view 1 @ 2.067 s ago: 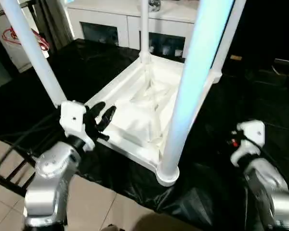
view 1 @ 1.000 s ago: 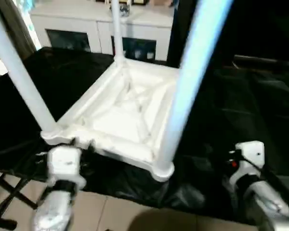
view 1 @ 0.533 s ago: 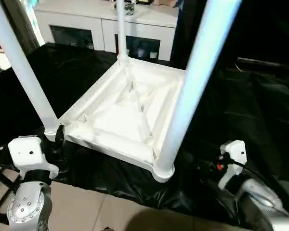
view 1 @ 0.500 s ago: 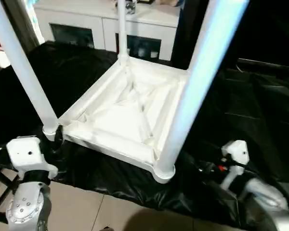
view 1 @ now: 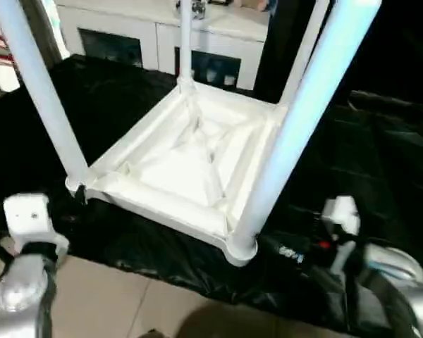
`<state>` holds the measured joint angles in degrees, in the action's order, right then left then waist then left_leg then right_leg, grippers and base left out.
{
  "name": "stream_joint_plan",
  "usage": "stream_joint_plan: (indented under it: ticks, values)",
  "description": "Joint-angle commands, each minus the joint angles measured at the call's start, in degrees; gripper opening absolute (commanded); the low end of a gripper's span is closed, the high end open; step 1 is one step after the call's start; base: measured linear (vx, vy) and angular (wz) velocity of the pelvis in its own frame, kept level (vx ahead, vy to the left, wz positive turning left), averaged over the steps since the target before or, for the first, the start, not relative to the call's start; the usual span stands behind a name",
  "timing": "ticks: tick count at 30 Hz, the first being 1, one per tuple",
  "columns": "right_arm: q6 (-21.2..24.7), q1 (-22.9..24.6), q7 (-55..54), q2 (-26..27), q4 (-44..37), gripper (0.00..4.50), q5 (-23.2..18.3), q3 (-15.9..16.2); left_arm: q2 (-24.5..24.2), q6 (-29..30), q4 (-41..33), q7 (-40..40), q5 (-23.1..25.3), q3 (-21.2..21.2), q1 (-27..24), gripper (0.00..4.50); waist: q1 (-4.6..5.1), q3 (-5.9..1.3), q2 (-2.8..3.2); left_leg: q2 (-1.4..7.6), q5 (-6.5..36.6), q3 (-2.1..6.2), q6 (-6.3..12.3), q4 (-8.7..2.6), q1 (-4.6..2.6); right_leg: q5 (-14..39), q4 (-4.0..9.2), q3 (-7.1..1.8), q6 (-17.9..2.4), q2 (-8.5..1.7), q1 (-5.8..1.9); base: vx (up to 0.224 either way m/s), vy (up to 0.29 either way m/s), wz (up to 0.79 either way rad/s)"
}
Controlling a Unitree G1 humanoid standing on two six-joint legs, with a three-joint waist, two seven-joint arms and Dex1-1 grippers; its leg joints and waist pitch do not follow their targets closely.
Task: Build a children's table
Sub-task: Rotate leg to tighten, then flip table
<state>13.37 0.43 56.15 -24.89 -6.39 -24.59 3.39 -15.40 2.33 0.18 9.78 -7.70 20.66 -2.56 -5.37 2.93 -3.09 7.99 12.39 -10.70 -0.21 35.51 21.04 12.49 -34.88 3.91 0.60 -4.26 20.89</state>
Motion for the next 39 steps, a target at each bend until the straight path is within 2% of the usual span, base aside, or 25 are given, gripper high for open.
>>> stream_joint_plan:
  ticks: [1, 2, 4, 6, 8, 11, 12, 13, 15, 17, 19, 22, 25, 26, 27, 28, 29, 31, 32, 33, 34, 35, 36, 37, 39]
  values:
    - [0.15, -0.38, 0.83, -0.51, 0.38, 4.50, 0.46, 0.39, -0.73, 0.14, 1.54, 1.59, -1.40, 0.84, 1.54, 4.17, 0.00, -1.80, 1.08, 6.27, 24.80, 4.27, -4.85, -6.98, -1.20, 18.94, 5.22, -3.60, -7.45, -5.70, -0.27, 0.000, 0.000, 0.00]
    - [-0.73, -1.13, 1.07, -0.02, 1.37, 4.50, 1.13, 1.18, -1.91, 0.09, 4.04, 4.30, -3.79, 1.31, 4.06, 4.29, -0.01, -2.07, 1.26, 6.06, 24.61, 4.03, -5.24, -6.88, -1.47, 15.34, 4.96, -3.64, -8.31, -5.61, -0.10, 0.000, 0.000, 0.00]
    - [-0.94, -1.97, 1.15, 0.56, 1.95, 4.50, 1.70, 2.19, -3.16, -0.05, 6.60, 7.24, -5.51, 0.87, 6.15, 4.42, -0.21, -2.09, 1.25, 5.82, 24.24, 3.78, -5.12, -6.79, -1.68, 14.66, 4.94, -3.79, -9.01, -5.69, 0.12, 0.000, 0.000, 0.00]
    - [-2.14, -3.18, -0.93, 2.37, 3.91, 4.50, 3.49, 3.16, -4.37, -0.39, 9.87, 10.54, -5.92, -0.45, 7.88, 4.42, -0.28, -2.18, 1.09, 6.14, 21.50, 3.85, -4.53, -6.94, -1.15, 11.60, 4.45, -3.75, -10.07, -6.00, -0.42, 0.000, 0.000, 0.00]
    - [-3.31, -4.37, -3.59, 4.19, 6.16, 4.50, 5.28, 3.74, -5.28, -0.44, 12.79, 13.83, -6.41, -1.47, 9.30, 4.42, -0.12, -2.50, 1.02, 5.83, 19.28, 3.59, -4.32, -6.70, -1.22, 10.35, 4.15, -3.81, -10.56, -6.02, -0.32, 0.000, 0.000, 0.00]
    - [-5.43, -5.71, -6.14, 6.87, 9.14, 4.50, 6.16, 3.89, -6.20, -0.22, 17.95, 17.46, -6.20, -2.81, 12.81, 4.42, -0.13, -2.77, 1.27, 6.01, 15.50, 3.33, -3.96, -6.56, -1.23, 4.11, 3.48, -3.72, -12.31, -5.88, -0.63, 0.000, 0.000, 0.00]
    - [-5.71, -6.01, -6.71, 7.42, 9.74, 4.50, 6.14, 3.70, -6.42, -0.49, 19.40, 18.02, -5.90, -3.17, 13.84, 4.42, -0.27, -2.78, 1.25, 5.83, 14.50, 2.95, -3.29, -6.38, -1.54, 2.47, 3.47, -3.78, -12.80, -5.79, -0.41, 0.000, 0.000, 0.00]
    - [-5.84, -6.28, -7.12, 7.78, 10.17, 4.50, 6.10, 3.50, -6.60, -0.73, 20.49, 18.38, -5.68, -3.43, 14.63, 4.42, -0.33, -2.78, 1.35, 5.99, 14.28, 3.02, -2.96, -6.49, -1.35, 1.92, 3.31, -3.77, -13.47, -5.93, -0.77, 0.000, 0.000, 0.00]
    - [-7.11, -6.94, -9.25, 8.61, 11.35, 4.50, 6.93, 2.78, -6.91, -0.42, 23.74, 18.77, -5.22, -3.79, 17.01, 4.42, -0.49, -2.75, 1.34, 6.00, 14.33, 2.92, -2.96, -6.49, -1.57, 2.33, 3.36, -3.72, -13.60, -5.85, -0.60, 0.000, 0.000, 0.00]
    - [-7.78, -7.13, -10.98, 9.26, 11.84, 4.50, 6.46, 0.98, -7.18, -2.63, 28.53, 20.64, -5.32, -4.44, 20.41, 4.42, -0.81, -2.60, 1.36, 6.15, 16.71, 3.00, -3.86, -6.77, -1.65, 5.57, 3.62, -3.80, -13.19, -6.05, -0.70, 0.000, 0.000, 0.00]
    - [-7.67, -6.39, -11.15, 9.07, 11.14, 4.50, 5.74, -0.30, -6.95, -2.95, 30.18, 21.78, -5.91, -4.57, 21.62, 4.42, -1.02, -2.65, 1.46, 6.17, 17.32, 2.91, -4.32, -6.78, -1.95, 6.33, 3.67, -3.86, -12.90, -6.11, -0.46, 0.000, 0.000, 0.00]
    - [-7.78, -5.09, -11.14, 8.35, 10.22, 4.50, 4.88, -2.16, -6.56, -3.65, 32.95, 23.16, -6.71, -4.54, 23.43, 4.42, -1.00, -2.70, 1.35, 6.33, 17.29, 2.95, -4.55, -6.92, -1.63, 4.96, 3.45, -3.88, -12.92, -6.25, -0.83, 0.000, 0.000, 0.00]
    - [-9.03, -2.86, -11.62, 6.33, 9.66, 4.50, 4.62, -4.51, -5.43, -4.16, 33.85, 24.45, -8.03, -4.31, 24.90, 4.42, -1.18, -2.85, 1.56, 6.33, 15.27, 2.68, -3.89, -6.67, -1.57, 1.82, 3.34, -3.88, -13.70, -6.33, -1.03, 0.000, 0.000, 0.00]
    - [-9.27, -2.31, -12.02, 5.93, 9.66, 4.50, 4.44, -5.37, -5.06, -4.14, 33.43, 24.64, -8.34, -4.39, 24.95, 4.42, -1.19, -2.83, 1.79, 6.37, 15.34, 2.69, -3.78, -6.64, -1.57, 1.55, 3.29, -3.90, -13.95, -6.39, -0.98, 0.000, 0.000, 0.00]
    - [-9.63, -1.88, -12.54, 5.63, 9.74, 4.50, 4.39, -6.13, -4.70, -4.49, 32.99, 25.00, -8.63, -4.62, 24.85, 4.42, -1.13, -2.80, 1.47, 6.36, 15.20, 2.67, -3.34, -6.62, -1.41, 1.65, 3.33, -3.88, -14.27, -6.43, -1.18, 0.000, 0.000, 0.00]
    - [-9.86, -1.44, -13.02, 5.31, 9.80, 4.50, 4.31, -6.96, -4.20, -4.44, 31.98, 25.39, -9.07, -4.90, 24.46, 4.42, -1.13, -2.74, 1.86, 6.31, 15.21, 2.71, -3.22, -6.60, -1.33, 2.07, 3.35, -3.90, -14.38, -6.48, -1.21, 0.000, 0.000, 0.00]
    - [-10.11, -0.80, -13.62, 4.97, 9.91, 4.50, 4.41, -8.27, -3.33, -4.22, 30.38, 25.59, -9.49, -5.43, 23.72, 4.42, -1.04, -2.64, 1.59, 6.40, 15.86, 2.64, -2.95, -6.63, -1.37, 3.52, 3.61, -3.94, -14.59, -6.49, -1.18, 0.000, 0.000, 0.00]
    - [-10.50, -0.17, -14.60, 4.61, 10.27, 4.50, 4.96, -9.76, -2.03, -3.96, 27.86, 25.88, -9.89, -6.31, 22.32, 4.26, -1.19, -2.51, 1.53, 6.54, 16.02, 2.55, -2.44, -6.53, -1.34, 5.63, 3.83, -4.05, -14.94, -6.67, -1.18, 0.000, 0.000, 0.00]
    - [-10.99, -0.07, -15.47, 4.41, 10.73, 4.50, 5.57, -10.44, -1.13, -3.76, 26.13, 25.61, -9.88, -6.97, 21.23, 4.14, -1.30, -2.48, 2.91, 6.53, 16.37, 2.70, -2.62, -6.51, -1.32, 6.48, 3.83, -3.99, -14.82, -6.65, -1.11, 0.000, 0.000, 0.00]
    - [-11.61, 0.00, -16.61, 4.22, 11.27, 4.50, 5.88, -11.21, 0.17, -3.76, 23.75, 24.47, -9.30, -7.92, 19.40, 4.05, -0.98, -2.44, 2.29, 6.66, 16.87, 2.59, -2.69, -6.64, -1.36, 6.69, 4.07, -3.93, -14.61, -6.42, -1.10, 0.000, 0.000, 0.00]
    - [-11.65, 0.02, -16.70, 4.20, 11.28, 4.50, 5.89, -11.28, 0.32, -3.72, 23.52, 24.30, -9.22, -8.01, 19.21, 4.02, -0.87, -2.29, 1.88, 6.80, 16.80, 2.66, -2.53, -6.71, -1.06, 6.55, 4.01, -3.96, -14.72, -6.52, -1.34, 0.000, 0.000, 0.00]
    - [-12.01, 0.11, -17.35, 4.03, 11.38, 4.50, 5.96, -11.77, 1.38, -3.48, 21.77, 22.96, -8.67, -8.65, 17.79, 3.94, -1.03, -2.36, 3.18, 6.68, 17.25, 2.61, -2.77, -6.56, -1.26, 6.91, 3.93, -4.00, -14.75, -6.49, -1.08, 0.000, 0.000, 0.00]
    - [-11.96, 0.40, -17.56, 3.88, 10.82, 4.50, 5.66, -12.11, 2.49, -3.45, 20.05, 21.53, -8.03, -9.30, 16.22, 3.80, -0.70, -2.35, 2.33, 6.73, 17.40, 2.52, -2.40, -6.54, -1.21, 7.09, 4.11, -4.02, -14.70, -6.35, -1.30, 0.000, 0.000, 0.00]
    - [-11.40, 0.80, -17.10, 3.66, 9.91, 4.50, 4.95, -12.23, 3.49, -3.42, 18.74, 20.32, -7.66, -9.70, 15.05, 3.80, -0.74, -2.33, 2.26, 6.62, 17.00, 2.52, -1.96, -6.50, -1.05, 7.48, 4.17, -4.06, -14.56, -6.38, -1.45, 0.000, 0.000, 0.00]
    - [-9.34, 2.63, -14.28, 2.47, 6.63, 4.50, 3.55, -11.44, 5.31, -3.59, 16.31, 17.65, -6.69, -10.18, 12.96, 3.56, -0.75, -2.29, 2.98, 6.48, 15.76, 2.39, -0.76, -6.22, -1.02, 8.63, 4.46, -4.12, -14.02, -6.27, -1.35, 0.000, 0.000, 0.00]
